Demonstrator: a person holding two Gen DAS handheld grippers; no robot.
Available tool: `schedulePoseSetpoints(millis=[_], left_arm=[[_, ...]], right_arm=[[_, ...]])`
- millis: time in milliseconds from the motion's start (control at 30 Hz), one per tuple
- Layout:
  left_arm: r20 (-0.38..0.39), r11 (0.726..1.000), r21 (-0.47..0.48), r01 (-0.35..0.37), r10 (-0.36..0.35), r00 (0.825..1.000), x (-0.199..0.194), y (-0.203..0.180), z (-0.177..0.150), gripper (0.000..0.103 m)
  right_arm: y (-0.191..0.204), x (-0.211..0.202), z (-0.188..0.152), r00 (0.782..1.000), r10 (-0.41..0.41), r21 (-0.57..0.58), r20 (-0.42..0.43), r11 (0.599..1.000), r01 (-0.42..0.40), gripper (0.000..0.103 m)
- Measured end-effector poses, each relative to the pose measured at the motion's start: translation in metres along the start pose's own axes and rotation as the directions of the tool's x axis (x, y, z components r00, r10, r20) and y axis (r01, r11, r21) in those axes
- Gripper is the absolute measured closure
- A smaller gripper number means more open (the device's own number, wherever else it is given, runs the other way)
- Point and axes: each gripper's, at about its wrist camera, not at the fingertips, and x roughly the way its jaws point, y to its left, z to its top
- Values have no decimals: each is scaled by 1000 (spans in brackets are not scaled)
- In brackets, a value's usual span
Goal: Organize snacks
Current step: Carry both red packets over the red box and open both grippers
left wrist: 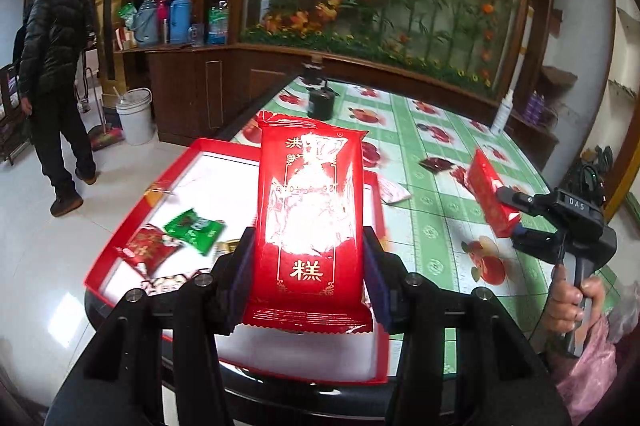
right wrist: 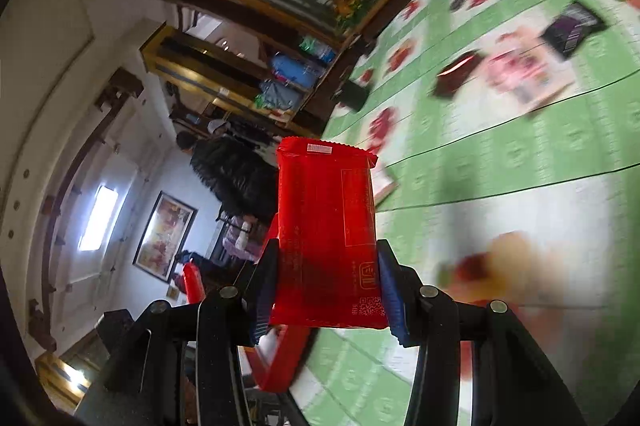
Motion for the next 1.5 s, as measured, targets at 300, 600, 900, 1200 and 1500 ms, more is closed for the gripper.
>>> schedulePoseSetpoints(millis=[300, 600, 900, 1200, 1500], left_arm=[[22, 997, -74, -37, 39, 999, -4, 39, -3, 55], [18, 989, -112, -101, 104, 994, 6, 66, 0, 55], [-4, 982, -104, -155, 155, 988, 26, 76, -3, 55], [-38, 986, -58, -155, 153, 988, 45, 77, -3, 55], [-89, 984, -4, -177, 176, 980, 63, 76, -7, 54]], right_arm=[[73, 89, -26, 988, 43, -110, -150, 992, -60, 57], [114, 150, -51, 973, 23, -189, -231, 980, -68, 57], [113, 182, -62, 971, -2, -187, -239, 981, -44, 57], [102, 200, -65, 973, -28, -182, -228, 983, -14, 57], [92, 207, -60, 965, 18, -130, -263, 990, -54, 56]])
